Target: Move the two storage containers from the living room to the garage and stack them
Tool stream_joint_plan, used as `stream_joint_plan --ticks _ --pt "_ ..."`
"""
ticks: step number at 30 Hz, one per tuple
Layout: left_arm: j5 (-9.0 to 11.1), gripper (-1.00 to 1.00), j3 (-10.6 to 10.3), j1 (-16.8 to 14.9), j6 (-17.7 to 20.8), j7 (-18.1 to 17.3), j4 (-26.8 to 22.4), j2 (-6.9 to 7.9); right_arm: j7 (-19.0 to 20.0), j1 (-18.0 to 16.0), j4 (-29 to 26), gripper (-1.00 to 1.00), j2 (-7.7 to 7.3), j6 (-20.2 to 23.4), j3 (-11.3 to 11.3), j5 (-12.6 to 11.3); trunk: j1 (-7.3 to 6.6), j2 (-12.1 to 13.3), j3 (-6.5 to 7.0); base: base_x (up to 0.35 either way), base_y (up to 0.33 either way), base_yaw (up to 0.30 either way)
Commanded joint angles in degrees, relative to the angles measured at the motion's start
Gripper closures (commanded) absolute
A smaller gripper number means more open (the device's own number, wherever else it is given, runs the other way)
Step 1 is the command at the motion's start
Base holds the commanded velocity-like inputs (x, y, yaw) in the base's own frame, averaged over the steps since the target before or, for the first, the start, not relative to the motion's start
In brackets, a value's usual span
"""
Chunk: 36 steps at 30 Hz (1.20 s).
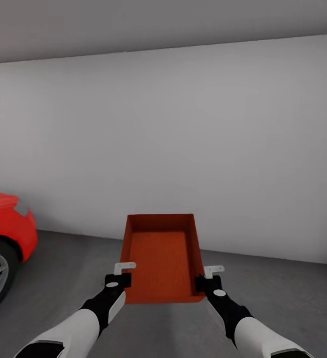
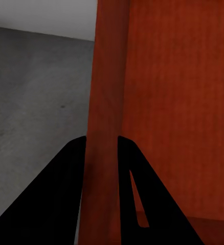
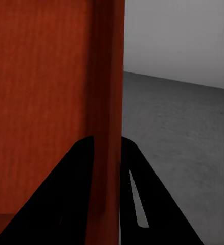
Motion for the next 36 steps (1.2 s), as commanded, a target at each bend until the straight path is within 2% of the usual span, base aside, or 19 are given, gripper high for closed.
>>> stream_joint_plan --ticks 1,26,36 --pt "-1.0 1.00 4.8 0.0 -1.3 0.6 -1.2 2.65 -0.4 -0.1 0.2 1.00 -0.03 -0.1 -1.2 -0.3 0.04 -0.1 -0.09 0.315 0.186 -0.227" --pt "-1.0 1.00 4.8 0.0 -1.4 0.6 -1.2 2.65 -0.4 -0.1 0.2 1.00 -0.15 -0.2 -1.2 -0.3 0.04 -0.1 -0.09 0.313 0.169 -0.012" --pt "-1.0 1.00 4.8 0.0 -1.4 0.6 -1.2 2.65 -0.4 -0.1 0.2 1.00 -0.04 -0.1 -1.2 -0.3 0.04 -0.1 -0.09 0.050 0.009 -0.219"
